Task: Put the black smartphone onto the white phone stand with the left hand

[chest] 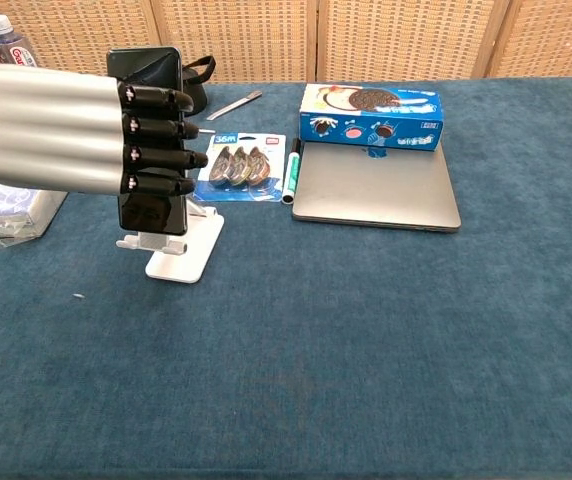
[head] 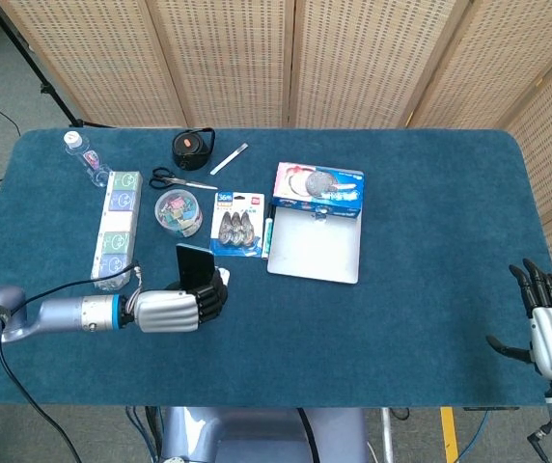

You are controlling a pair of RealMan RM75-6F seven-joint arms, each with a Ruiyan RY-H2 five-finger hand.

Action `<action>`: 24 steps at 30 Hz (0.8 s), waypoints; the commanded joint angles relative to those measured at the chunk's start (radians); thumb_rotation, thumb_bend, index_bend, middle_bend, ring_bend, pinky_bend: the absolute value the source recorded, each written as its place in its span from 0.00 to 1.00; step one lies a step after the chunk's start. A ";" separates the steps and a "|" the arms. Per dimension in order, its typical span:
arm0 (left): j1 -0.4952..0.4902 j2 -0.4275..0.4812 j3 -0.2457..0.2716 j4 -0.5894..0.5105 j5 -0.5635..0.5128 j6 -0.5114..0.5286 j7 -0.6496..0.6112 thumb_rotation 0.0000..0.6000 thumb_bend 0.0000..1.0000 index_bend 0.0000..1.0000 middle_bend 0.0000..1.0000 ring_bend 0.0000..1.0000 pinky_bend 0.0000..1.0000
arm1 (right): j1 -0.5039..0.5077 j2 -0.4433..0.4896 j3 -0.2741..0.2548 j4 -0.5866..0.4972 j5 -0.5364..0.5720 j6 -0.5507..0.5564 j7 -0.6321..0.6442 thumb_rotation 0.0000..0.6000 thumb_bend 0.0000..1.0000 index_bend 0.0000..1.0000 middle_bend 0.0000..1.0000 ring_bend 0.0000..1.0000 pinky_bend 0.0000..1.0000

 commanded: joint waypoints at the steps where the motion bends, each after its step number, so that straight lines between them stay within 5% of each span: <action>1: -0.006 -0.002 0.004 -0.009 0.002 -0.014 0.008 1.00 0.18 0.53 0.35 0.31 0.43 | 0.001 0.001 0.001 0.000 0.002 -0.002 0.003 1.00 0.00 0.00 0.00 0.00 0.00; 24: -0.025 -0.013 0.019 -0.017 0.007 -0.068 0.018 1.00 0.18 0.53 0.35 0.31 0.43 | 0.004 0.004 0.003 0.000 0.013 -0.012 0.011 1.00 0.00 0.00 0.00 0.00 0.00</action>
